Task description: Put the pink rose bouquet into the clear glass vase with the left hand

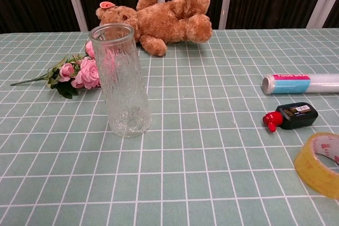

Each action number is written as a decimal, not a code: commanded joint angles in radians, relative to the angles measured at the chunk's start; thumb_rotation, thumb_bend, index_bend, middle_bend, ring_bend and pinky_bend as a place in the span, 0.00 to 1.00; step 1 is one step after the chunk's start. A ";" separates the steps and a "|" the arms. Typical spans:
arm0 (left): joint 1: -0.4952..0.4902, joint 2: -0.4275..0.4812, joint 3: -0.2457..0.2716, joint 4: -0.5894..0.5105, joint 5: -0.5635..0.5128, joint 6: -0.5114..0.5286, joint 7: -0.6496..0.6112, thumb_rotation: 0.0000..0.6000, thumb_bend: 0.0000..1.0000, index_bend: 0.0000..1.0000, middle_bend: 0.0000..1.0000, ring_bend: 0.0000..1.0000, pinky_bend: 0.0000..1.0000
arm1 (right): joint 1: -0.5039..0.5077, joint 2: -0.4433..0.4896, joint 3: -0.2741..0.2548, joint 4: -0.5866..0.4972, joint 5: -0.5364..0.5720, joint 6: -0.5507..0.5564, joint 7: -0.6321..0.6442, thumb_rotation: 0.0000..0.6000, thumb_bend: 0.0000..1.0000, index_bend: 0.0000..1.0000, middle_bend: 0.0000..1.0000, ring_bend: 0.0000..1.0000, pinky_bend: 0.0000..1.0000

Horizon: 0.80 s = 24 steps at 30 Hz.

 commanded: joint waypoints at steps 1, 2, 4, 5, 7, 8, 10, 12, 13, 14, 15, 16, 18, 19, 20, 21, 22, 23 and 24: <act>0.000 0.000 -0.001 0.001 -0.001 0.000 -0.001 1.00 0.27 0.14 0.04 0.00 0.05 | 0.000 0.000 0.000 0.002 0.002 -0.002 -0.001 1.00 0.20 0.14 0.08 0.08 0.00; 0.000 -0.001 -0.001 0.001 -0.002 -0.001 0.001 1.00 0.27 0.14 0.04 0.00 0.05 | 0.000 0.000 0.000 0.002 0.004 -0.002 0.001 1.00 0.21 0.14 0.08 0.08 0.00; -0.002 -0.002 0.000 0.001 -0.003 -0.006 0.006 1.00 0.27 0.14 0.04 0.00 0.05 | -0.001 0.001 0.001 0.002 0.006 -0.001 0.003 1.00 0.20 0.14 0.08 0.08 0.00; -0.003 -0.003 0.001 0.001 -0.002 -0.009 0.010 1.00 0.27 0.14 0.04 0.00 0.05 | -0.002 0.002 0.001 0.001 0.006 0.000 0.004 1.00 0.20 0.14 0.08 0.08 0.00; -0.004 -0.004 0.003 -0.002 0.005 -0.008 0.016 1.00 0.27 0.14 0.04 0.00 0.05 | -0.003 0.003 0.001 0.001 0.004 0.004 0.007 1.00 0.20 0.14 0.08 0.08 0.00; -0.004 -0.005 0.004 -0.003 0.009 -0.007 0.019 1.00 0.27 0.14 0.04 0.00 0.05 | -0.003 0.003 0.000 0.001 0.002 0.004 0.007 1.00 0.20 0.14 0.08 0.08 0.00; -0.004 -0.006 0.006 -0.005 0.015 -0.005 0.021 1.00 0.27 0.14 0.04 0.00 0.05 | -0.004 0.004 0.000 0.000 0.001 0.004 0.008 1.00 0.20 0.14 0.08 0.08 0.00; -0.003 -0.005 0.006 -0.005 0.014 -0.005 0.019 1.00 0.27 0.14 0.04 0.00 0.05 | -0.003 0.004 -0.001 -0.002 0.000 0.003 0.008 1.00 0.21 0.14 0.08 0.08 0.00; -0.003 -0.005 0.005 -0.004 0.010 -0.006 0.017 1.00 0.27 0.14 0.04 0.00 0.05 | -0.003 0.004 0.000 -0.003 -0.001 0.004 0.008 1.00 0.20 0.14 0.08 0.08 0.00; -0.003 -0.004 0.002 -0.004 0.005 -0.007 0.015 1.00 0.27 0.14 0.04 0.00 0.05 | -0.003 0.003 -0.001 -0.003 -0.001 0.003 0.005 1.00 0.20 0.14 0.08 0.08 0.00; -0.003 -0.005 0.000 -0.004 0.001 -0.007 0.016 1.00 0.27 0.14 0.04 0.00 0.05 | -0.003 0.003 -0.001 -0.003 -0.001 0.003 0.004 1.00 0.20 0.14 0.08 0.08 0.00; -0.003 -0.005 -0.002 -0.003 -0.003 -0.007 0.017 1.00 0.27 0.14 0.04 0.00 0.05 | -0.003 0.003 -0.001 -0.004 0.001 0.001 0.002 1.00 0.20 0.14 0.08 0.08 0.00; -0.004 -0.006 -0.001 -0.003 -0.006 -0.010 0.021 1.00 0.27 0.14 0.04 0.00 0.05 | -0.003 0.004 -0.001 -0.006 0.003 0.000 0.002 1.00 0.20 0.14 0.08 0.08 0.00; -0.004 -0.006 0.000 -0.003 -0.005 -0.012 0.022 1.00 0.27 0.14 0.04 0.00 0.05 | -0.003 0.004 -0.001 -0.007 0.002 -0.001 0.004 1.00 0.20 0.14 0.08 0.08 0.00; -0.005 -0.006 0.001 -0.004 -0.004 -0.013 0.022 1.00 0.27 0.14 0.04 0.00 0.05 | -0.003 0.004 -0.002 -0.007 0.002 -0.001 0.005 1.00 0.20 0.14 0.08 0.08 0.00; -0.005 -0.006 0.001 -0.004 -0.003 -0.014 0.022 1.00 0.27 0.14 0.04 0.00 0.05 | -0.003 0.004 -0.002 -0.007 0.001 -0.001 0.005 1.00 0.20 0.14 0.08 0.08 0.00; -0.006 -0.005 0.001 -0.007 -0.003 -0.016 0.017 1.00 0.27 0.14 0.04 0.00 0.05 | -0.002 0.004 -0.004 -0.005 0.000 -0.004 0.003 1.00 0.20 0.14 0.08 0.08 0.00; -0.006 -0.005 -0.001 -0.009 -0.005 -0.016 0.012 1.00 0.27 0.13 0.04 0.00 0.05 | -0.001 0.004 -0.005 -0.004 -0.001 -0.007 0.002 1.00 0.20 0.14 0.08 0.08 0.00; -0.006 -0.005 -0.003 -0.009 -0.007 -0.014 0.010 1.00 0.27 0.13 0.04 0.00 0.05 | -0.001 0.003 -0.006 -0.003 -0.001 -0.009 0.001 1.00 0.20 0.14 0.08 0.08 0.00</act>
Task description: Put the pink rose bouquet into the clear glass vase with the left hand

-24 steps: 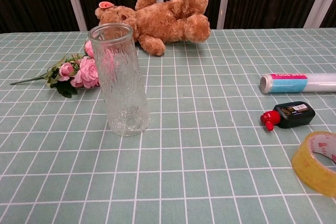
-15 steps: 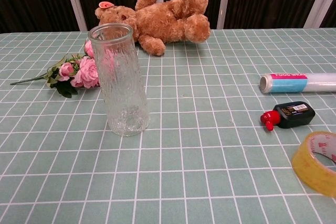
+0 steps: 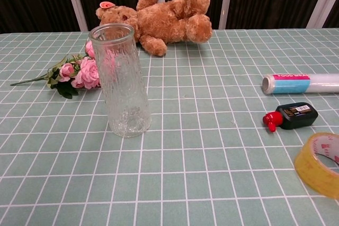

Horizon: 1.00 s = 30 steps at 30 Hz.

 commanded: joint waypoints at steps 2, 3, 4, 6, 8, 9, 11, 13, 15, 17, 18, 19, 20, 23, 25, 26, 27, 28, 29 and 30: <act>-0.002 -0.003 -0.008 0.001 -0.006 0.004 -0.001 1.00 0.27 0.13 0.04 0.00 0.05 | 0.003 -0.001 -0.001 0.002 -0.002 -0.005 -0.003 1.00 0.20 0.14 0.08 0.08 0.00; -0.003 -0.006 -0.009 0.002 -0.008 0.002 0.003 1.00 0.27 0.13 0.04 0.00 0.05 | 0.003 0.000 -0.002 0.002 -0.002 -0.005 -0.002 1.00 0.20 0.14 0.08 0.08 0.00; -0.006 -0.007 -0.009 0.000 -0.013 -0.005 0.004 1.00 0.27 0.13 0.04 0.00 0.05 | 0.002 0.000 -0.001 0.003 -0.001 -0.004 0.000 1.00 0.20 0.14 0.08 0.08 0.00; -0.015 -0.005 -0.014 -0.006 -0.026 -0.025 -0.001 1.00 0.27 0.13 0.04 0.00 0.05 | 0.001 0.001 0.000 0.003 0.001 -0.002 0.004 1.00 0.20 0.14 0.08 0.08 0.00; -0.035 0.002 -0.029 -0.010 -0.053 -0.058 -0.007 1.00 0.27 0.13 0.04 0.00 0.05 | 0.000 0.002 0.001 0.005 0.006 -0.002 0.010 1.00 0.20 0.14 0.08 0.08 0.00; -0.043 0.006 -0.035 -0.012 -0.066 -0.074 -0.004 1.00 0.27 0.13 0.04 0.00 0.05 | 0.000 0.002 0.002 0.006 0.007 -0.002 0.010 1.00 0.20 0.14 0.08 0.08 0.00; -0.070 0.020 -0.054 -0.023 -0.106 -0.121 0.014 1.00 0.27 0.12 0.04 0.00 0.05 | 0.001 0.002 0.002 0.006 0.010 -0.005 0.012 1.00 0.20 0.14 0.08 0.08 0.00; -0.102 0.035 -0.074 -0.037 -0.148 -0.175 0.037 1.00 0.27 0.12 0.03 0.00 0.05 | 0.002 0.001 0.003 0.006 0.014 -0.009 0.010 1.00 0.20 0.14 0.08 0.08 0.00; -0.141 0.051 -0.097 -0.052 -0.195 -0.235 0.072 1.00 0.26 0.12 0.03 0.00 0.05 | 0.004 -0.001 0.003 0.005 0.015 -0.013 0.005 1.00 0.20 0.14 0.08 0.08 0.00; -0.190 0.066 -0.125 -0.070 -0.255 -0.300 0.118 1.00 0.25 0.12 0.03 0.00 0.05 | 0.005 -0.003 0.001 0.003 0.013 -0.016 -0.003 1.00 0.20 0.14 0.08 0.08 0.00; -0.209 0.069 -0.135 -0.075 -0.276 -0.323 0.139 1.00 0.24 0.12 0.03 0.00 0.05 | 0.005 -0.004 0.001 0.002 0.012 -0.017 -0.005 1.00 0.20 0.14 0.08 0.08 0.00; -0.228 0.070 -0.145 -0.080 -0.296 -0.345 0.158 1.00 0.24 0.12 0.03 0.00 0.05 | 0.005 -0.004 0.000 0.002 0.011 -0.017 -0.007 1.00 0.20 0.14 0.08 0.08 0.00; -0.249 0.070 -0.155 -0.084 -0.318 -0.368 0.178 1.00 0.24 0.12 0.03 0.00 0.05 | 0.005 -0.005 0.000 0.001 0.011 -0.018 -0.008 1.00 0.20 0.14 0.08 0.08 0.00; -0.309 0.063 -0.181 -0.090 -0.388 -0.430 0.237 1.00 0.24 0.12 0.02 0.00 0.05 | 0.006 -0.006 0.001 0.002 0.015 -0.020 -0.010 1.00 0.20 0.14 0.08 0.08 0.00; -0.347 0.051 -0.197 -0.088 -0.431 -0.459 0.272 1.00 0.24 0.12 0.02 0.00 0.05 | 0.006 -0.007 0.002 0.003 0.020 -0.023 -0.011 1.00 0.20 0.14 0.08 0.08 0.00; -0.366 0.042 -0.204 -0.086 -0.447 -0.471 0.290 1.00 0.24 0.12 0.02 0.00 0.05 | 0.007 -0.007 0.003 0.003 0.023 -0.024 -0.011 1.00 0.20 0.14 0.08 0.08 0.00; -0.382 0.032 -0.209 -0.083 -0.461 -0.478 0.306 1.00 0.24 0.12 0.02 0.00 0.05 | 0.007 -0.008 0.004 0.004 0.025 -0.025 -0.011 1.00 0.20 0.14 0.08 0.08 0.00; -0.398 0.021 -0.214 -0.081 -0.473 -0.483 0.320 1.00 0.23 0.12 0.02 0.00 0.05 | 0.008 -0.008 0.005 0.005 0.028 -0.027 -0.011 1.00 0.20 0.14 0.08 0.08 0.00; -0.412 0.009 -0.218 -0.079 -0.481 -0.485 0.333 1.00 0.22 0.11 0.02 0.00 0.05 | 0.008 -0.008 0.005 0.005 0.030 -0.028 -0.012 1.00 0.20 0.14 0.08 0.08 0.00; -0.425 -0.005 -0.221 -0.079 -0.486 -0.488 0.343 1.00 0.22 0.11 0.01 0.00 0.05 | 0.009 -0.009 0.006 0.005 0.031 -0.029 -0.013 1.00 0.20 0.14 0.08 0.08 0.00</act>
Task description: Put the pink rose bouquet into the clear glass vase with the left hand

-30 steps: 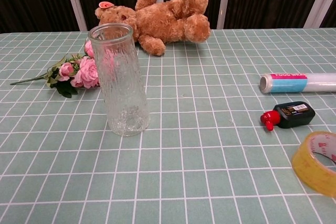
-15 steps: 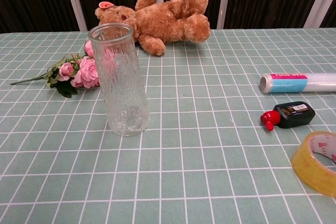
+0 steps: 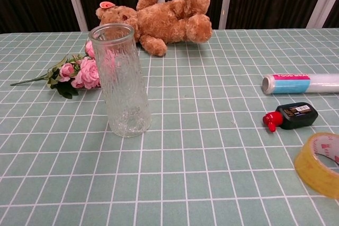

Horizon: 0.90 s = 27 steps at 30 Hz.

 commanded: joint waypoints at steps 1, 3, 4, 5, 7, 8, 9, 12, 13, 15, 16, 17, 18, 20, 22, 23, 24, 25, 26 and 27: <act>-0.058 -0.053 -0.023 0.002 -0.039 -0.024 0.045 1.00 0.22 0.11 0.01 0.00 0.05 | 0.002 -0.001 0.002 0.001 0.004 -0.003 -0.002 1.00 0.20 0.14 0.08 0.08 0.00; -0.085 -0.085 -0.026 0.005 -0.068 -0.035 0.062 1.00 0.22 0.11 0.01 0.00 0.05 | 0.003 -0.002 0.002 0.001 0.007 -0.006 -0.003 1.00 0.20 0.14 0.08 0.08 0.00; -0.098 -0.096 -0.026 0.009 -0.085 -0.041 0.079 1.00 0.22 0.11 0.01 0.00 0.05 | 0.003 -0.002 0.003 0.002 0.008 -0.007 -0.003 1.00 0.20 0.14 0.08 0.08 0.00; -0.113 -0.107 -0.025 0.016 -0.104 -0.047 0.102 1.00 0.22 0.11 0.01 0.00 0.05 | 0.003 -0.002 0.003 0.002 0.010 -0.007 -0.003 1.00 0.20 0.14 0.08 0.08 0.00; -0.157 -0.147 -0.028 0.039 -0.171 -0.052 0.167 1.00 0.22 0.11 0.00 0.00 0.05 | 0.003 -0.003 0.004 0.004 0.013 -0.010 -0.002 1.00 0.20 0.14 0.08 0.08 0.00; -0.176 -0.166 -0.032 0.047 -0.209 -0.053 0.190 1.00 0.22 0.11 0.00 0.00 0.05 | 0.004 -0.003 0.004 0.005 0.016 -0.013 0.001 1.00 0.20 0.14 0.08 0.08 0.00; -0.189 -0.178 -0.036 0.052 -0.238 -0.057 0.202 1.00 0.22 0.11 0.00 0.00 0.05 | 0.005 -0.003 0.005 0.006 0.019 -0.015 0.002 1.00 0.20 0.14 0.08 0.08 0.00; -0.232 -0.209 -0.045 0.072 -0.316 -0.073 0.242 1.00 0.21 0.11 0.00 0.00 0.05 | 0.007 -0.003 0.008 0.011 0.030 -0.023 0.005 1.00 0.20 0.14 0.08 0.08 0.00; -0.252 -0.223 -0.046 0.085 -0.342 -0.071 0.265 1.00 0.21 0.11 0.00 0.00 0.05 | 0.007 -0.003 0.009 0.012 0.033 -0.023 0.007 1.00 0.20 0.14 0.08 0.08 0.00; -0.287 -0.251 -0.045 0.108 -0.382 -0.066 0.305 1.00 0.21 0.11 0.00 0.00 0.05 | 0.007 -0.003 0.011 0.013 0.035 -0.022 0.010 1.00 0.20 0.14 0.08 0.08 0.00; -0.296 -0.259 -0.044 0.115 -0.396 -0.066 0.315 1.00 0.21 0.11 0.00 0.00 0.05 | 0.007 -0.003 0.011 0.013 0.035 -0.022 0.011 1.00 0.20 0.14 0.08 0.08 0.00; -0.312 -0.273 -0.044 0.126 -0.415 -0.066 0.330 1.00 0.21 0.11 0.00 0.00 0.05 | 0.007 -0.003 0.011 0.013 0.036 -0.022 0.013 1.00 0.21 0.14 0.08 0.08 0.00; -0.328 -0.287 -0.041 0.140 -0.431 -0.066 0.345 1.00 0.21 0.11 0.00 0.00 0.05 | 0.007 -0.003 0.012 0.013 0.038 -0.022 0.014 1.00 0.21 0.14 0.08 0.08 0.00; -0.349 -0.308 -0.036 0.161 -0.451 -0.066 0.364 1.00 0.21 0.11 0.00 0.00 0.05 | 0.007 -0.002 0.012 0.014 0.040 -0.023 0.016 1.00 0.20 0.14 0.08 0.08 0.00; -0.372 -0.339 -0.028 0.196 -0.465 -0.071 0.377 1.00 0.21 0.11 0.00 0.00 0.05 | 0.007 -0.002 0.014 0.015 0.044 -0.024 0.019 1.00 0.20 0.14 0.08 0.08 0.00; -0.378 -0.350 -0.025 0.209 -0.469 -0.075 0.379 1.00 0.21 0.11 0.00 0.00 0.05 | 0.007 -0.001 0.014 0.015 0.045 -0.024 0.020 1.00 0.20 0.14 0.08 0.08 0.00; -0.388 -0.366 -0.021 0.227 -0.477 -0.080 0.381 1.00 0.21 0.11 0.00 0.00 0.05 | 0.007 -0.001 0.014 0.015 0.046 -0.024 0.022 1.00 0.20 0.14 0.08 0.08 0.00; -0.396 -0.382 -0.015 0.244 -0.482 -0.088 0.382 1.00 0.21 0.11 0.00 0.00 0.05 | 0.006 -0.001 0.015 0.016 0.047 -0.023 0.023 1.00 0.20 0.14 0.08 0.08 0.00; -0.401 -0.391 -0.012 0.255 -0.483 -0.092 0.382 1.00 0.21 0.11 0.00 0.00 0.05 | 0.006 -0.001 0.015 0.017 0.048 -0.024 0.024 1.00 0.20 0.14 0.08 0.08 0.00; -0.409 -0.406 -0.008 0.272 -0.484 -0.100 0.379 1.00 0.22 0.11 0.00 0.00 0.05 | 0.007 0.000 0.015 0.017 0.049 -0.025 0.024 1.00 0.20 0.14 0.08 0.08 0.00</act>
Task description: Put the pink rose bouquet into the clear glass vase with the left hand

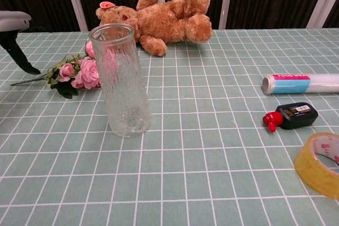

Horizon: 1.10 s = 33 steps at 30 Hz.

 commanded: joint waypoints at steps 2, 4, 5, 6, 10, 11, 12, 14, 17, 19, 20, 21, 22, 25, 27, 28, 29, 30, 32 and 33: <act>-0.036 -0.066 0.022 0.073 -0.014 -0.031 -0.004 1.00 0.21 0.11 0.00 0.00 0.05 | 0.001 0.000 0.001 0.001 0.004 -0.003 0.002 1.00 0.20 0.14 0.08 0.08 0.00; -0.045 -0.088 0.029 0.097 -0.017 -0.037 -0.005 1.00 0.22 0.11 0.00 0.00 0.05 | 0.001 0.000 0.002 0.002 0.007 -0.005 0.002 1.00 0.20 0.14 0.08 0.08 0.00; -0.051 -0.101 0.033 0.111 -0.018 -0.039 -0.004 1.00 0.22 0.11 0.00 0.00 0.05 | 0.001 0.001 0.002 0.002 0.008 -0.005 0.002 1.00 0.20 0.14 0.08 0.08 0.00; -0.055 -0.113 0.037 0.125 -0.018 -0.038 -0.004 1.00 0.22 0.11 0.00 0.00 0.05 | 0.001 0.001 0.002 0.002 0.009 -0.006 0.003 1.00 0.20 0.14 0.08 0.08 0.00; -0.075 -0.169 0.043 0.189 -0.013 -0.020 0.001 1.00 0.21 0.10 0.01 0.00 0.05 | 0.001 0.001 0.002 0.002 0.009 -0.005 0.004 1.00 0.20 0.14 0.08 0.08 0.00; -0.079 -0.183 0.046 0.205 -0.010 -0.018 0.002 1.00 0.21 0.10 0.01 0.00 0.05 | 0.000 0.001 0.003 0.002 0.010 -0.004 0.006 1.00 0.20 0.14 0.08 0.08 0.00; -0.082 -0.191 0.050 0.215 -0.011 -0.020 0.006 1.00 0.21 0.10 0.01 0.00 0.05 | 0.000 0.001 0.003 0.003 0.011 -0.005 0.006 1.00 0.20 0.14 0.08 0.08 0.00; -0.094 -0.214 0.057 0.240 -0.024 -0.028 0.026 1.00 0.22 0.10 0.02 0.00 0.05 | 0.001 0.001 0.003 0.005 0.015 -0.009 0.008 1.00 0.20 0.14 0.08 0.08 0.00; -0.108 -0.244 0.054 0.272 -0.032 -0.029 0.033 1.00 0.22 0.11 0.04 0.02 0.06 | 0.003 0.000 0.005 0.007 0.020 -0.015 0.009 1.00 0.20 0.14 0.08 0.08 0.00; -0.118 -0.268 0.051 0.298 -0.027 -0.025 0.033 1.00 0.22 0.12 0.06 0.04 0.10 | 0.004 -0.001 0.005 0.009 0.021 -0.015 0.010 1.00 0.20 0.14 0.08 0.08 0.00; -0.122 -0.279 0.050 0.312 -0.020 -0.020 0.032 1.00 0.22 0.13 0.07 0.06 0.11 | 0.005 -0.001 0.006 0.009 0.022 -0.016 0.012 1.00 0.20 0.14 0.08 0.08 0.00; -0.125 -0.288 0.050 0.322 -0.014 -0.014 0.031 1.00 0.23 0.14 0.08 0.06 0.12 | 0.005 -0.002 0.006 0.010 0.022 -0.016 0.013 1.00 0.20 0.14 0.08 0.08 0.00; -0.128 -0.301 0.050 0.338 -0.004 -0.006 0.028 1.00 0.23 0.15 0.09 0.07 0.13 | 0.005 -0.002 0.006 0.011 0.024 -0.018 0.015 1.00 0.20 0.14 0.08 0.08 0.00; -0.134 -0.328 0.049 0.367 0.016 -0.002 0.021 1.00 0.26 0.16 0.12 0.09 0.15 | 0.006 -0.003 0.007 0.014 0.028 -0.022 0.016 1.00 0.20 0.14 0.08 0.09 0.00; -0.136 -0.336 0.049 0.376 0.017 -0.005 0.023 1.00 0.28 0.17 0.14 0.10 0.17 | 0.007 -0.004 0.007 0.014 0.028 -0.024 0.017 1.00 0.20 0.14 0.08 0.09 0.00; -0.138 -0.343 0.050 0.385 0.017 -0.006 0.027 1.00 0.29 0.18 0.15 0.11 0.17 | 0.008 -0.004 0.007 0.014 0.029 -0.024 0.017 1.00 0.20 0.14 0.08 0.09 0.00; -0.139 -0.347 0.049 0.391 0.018 -0.007 0.028 1.00 0.30 0.18 0.16 0.11 0.18 | 0.008 -0.004 0.007 0.015 0.029 -0.024 0.017 1.00 0.20 0.14 0.08 0.09 0.00; -0.141 -0.353 0.048 0.402 0.020 -0.007 0.027 1.00 0.31 0.19 0.17 0.12 0.19 | 0.008 -0.004 0.007 0.015 0.028 -0.024 0.017 1.00 0.20 0.14 0.08 0.09 0.00; -0.141 -0.368 0.042 0.425 0.031 -0.001 0.014 1.00 0.35 0.21 0.20 0.15 0.23 | 0.008 -0.004 0.007 0.015 0.028 -0.023 0.018 1.00 0.20 0.14 0.08 0.09 0.00; -0.141 -0.376 0.039 0.435 0.038 -0.002 0.004 1.00 0.36 0.21 0.21 0.17 0.25 | 0.008 -0.005 0.007 0.015 0.028 -0.023 0.018 1.00 0.20 0.14 0.08 0.09 0.00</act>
